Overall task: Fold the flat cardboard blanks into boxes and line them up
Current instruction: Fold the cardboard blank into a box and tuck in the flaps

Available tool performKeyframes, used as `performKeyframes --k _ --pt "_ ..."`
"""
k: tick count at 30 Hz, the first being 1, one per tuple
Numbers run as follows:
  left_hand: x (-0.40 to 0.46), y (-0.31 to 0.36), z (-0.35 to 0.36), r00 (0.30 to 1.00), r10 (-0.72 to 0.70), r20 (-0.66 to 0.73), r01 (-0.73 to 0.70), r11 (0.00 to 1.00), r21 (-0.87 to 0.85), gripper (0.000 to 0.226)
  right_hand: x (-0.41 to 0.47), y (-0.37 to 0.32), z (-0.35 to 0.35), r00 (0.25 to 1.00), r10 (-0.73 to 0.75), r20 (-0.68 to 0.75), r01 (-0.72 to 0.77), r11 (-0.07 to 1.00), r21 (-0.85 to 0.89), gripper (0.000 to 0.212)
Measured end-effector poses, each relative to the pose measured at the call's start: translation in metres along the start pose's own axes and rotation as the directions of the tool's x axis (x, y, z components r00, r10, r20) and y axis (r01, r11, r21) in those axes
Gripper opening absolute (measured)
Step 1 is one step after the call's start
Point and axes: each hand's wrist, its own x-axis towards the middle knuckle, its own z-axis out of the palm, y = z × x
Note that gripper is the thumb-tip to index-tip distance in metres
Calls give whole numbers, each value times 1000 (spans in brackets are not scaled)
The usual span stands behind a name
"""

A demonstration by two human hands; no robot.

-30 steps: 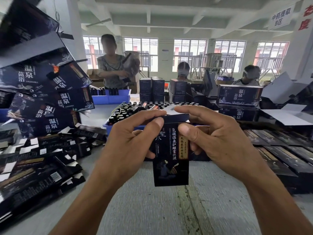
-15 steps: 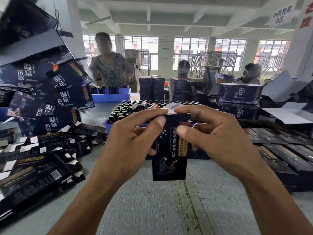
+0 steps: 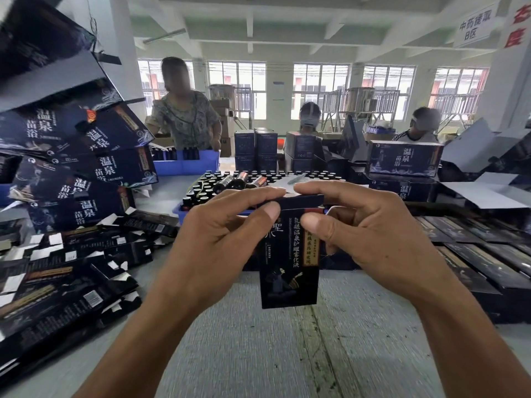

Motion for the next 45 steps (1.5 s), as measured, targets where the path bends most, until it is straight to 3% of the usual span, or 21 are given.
performKeyframes --k 7,22,28,41,45 --pt "0 -3 -6 991 22 134 -39 991 126 42 2 6 -4 998 -54 -28 55 998 33 39" --pt "0 -5 -2 993 55 102 -59 998 33 39 1 2 -3 999 -35 -41 37 998 41 31" --pt "0 -1 0 993 68 98 -67 998 -16 48 1 1 -4 995 -80 -58 85 994 75 27" --pt "-1 1 2 993 31 113 -22 997 -73 36 0 1 -8 994 -82 -78 83 997 8 27" --pt "2 1 -3 999 -18 33 21 994 -108 41 3 3 -8 997 -34 66 35 999 -12 42"
